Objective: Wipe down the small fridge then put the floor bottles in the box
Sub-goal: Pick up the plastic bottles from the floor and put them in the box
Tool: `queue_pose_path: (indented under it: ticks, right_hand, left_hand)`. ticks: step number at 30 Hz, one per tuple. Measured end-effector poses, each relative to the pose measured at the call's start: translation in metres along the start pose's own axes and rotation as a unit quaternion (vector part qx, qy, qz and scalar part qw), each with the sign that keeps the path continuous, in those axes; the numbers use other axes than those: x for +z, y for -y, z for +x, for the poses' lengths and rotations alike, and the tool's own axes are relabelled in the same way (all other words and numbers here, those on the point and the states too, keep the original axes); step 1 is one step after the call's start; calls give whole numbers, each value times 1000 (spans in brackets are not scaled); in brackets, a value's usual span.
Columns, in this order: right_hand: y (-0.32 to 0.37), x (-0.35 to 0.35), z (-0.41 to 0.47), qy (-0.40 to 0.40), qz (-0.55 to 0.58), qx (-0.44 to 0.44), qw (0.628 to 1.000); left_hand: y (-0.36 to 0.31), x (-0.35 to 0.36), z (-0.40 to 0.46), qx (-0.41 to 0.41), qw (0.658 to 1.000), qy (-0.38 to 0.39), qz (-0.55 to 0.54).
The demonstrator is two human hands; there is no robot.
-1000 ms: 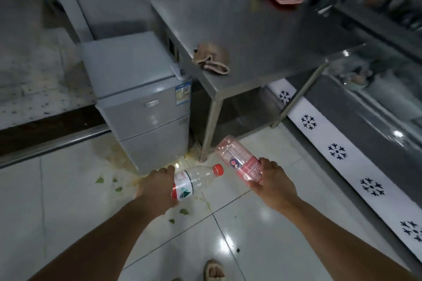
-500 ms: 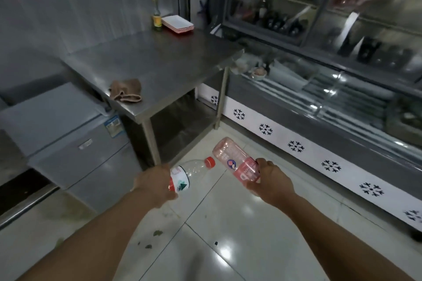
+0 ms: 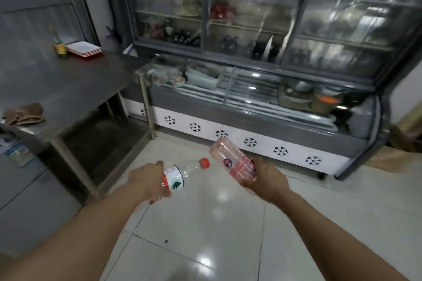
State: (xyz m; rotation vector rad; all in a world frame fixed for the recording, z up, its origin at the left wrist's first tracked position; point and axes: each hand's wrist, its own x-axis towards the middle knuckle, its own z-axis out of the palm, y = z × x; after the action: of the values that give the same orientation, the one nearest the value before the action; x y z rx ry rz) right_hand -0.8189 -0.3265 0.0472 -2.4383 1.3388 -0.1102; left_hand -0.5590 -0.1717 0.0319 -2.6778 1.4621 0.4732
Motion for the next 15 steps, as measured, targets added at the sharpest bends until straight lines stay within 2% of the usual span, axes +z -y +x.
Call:
queue_pose_path:
  ticks: [7,15]
  right_hand:
    - [-131,-61,-79,-39,8,148,988]
    - [-249,-111,-144,-81,24,310,947]
  left_hand:
    - [-168,-13,-6,132,989,7,67]
    - [-334,-9,9,295,949,15,109]
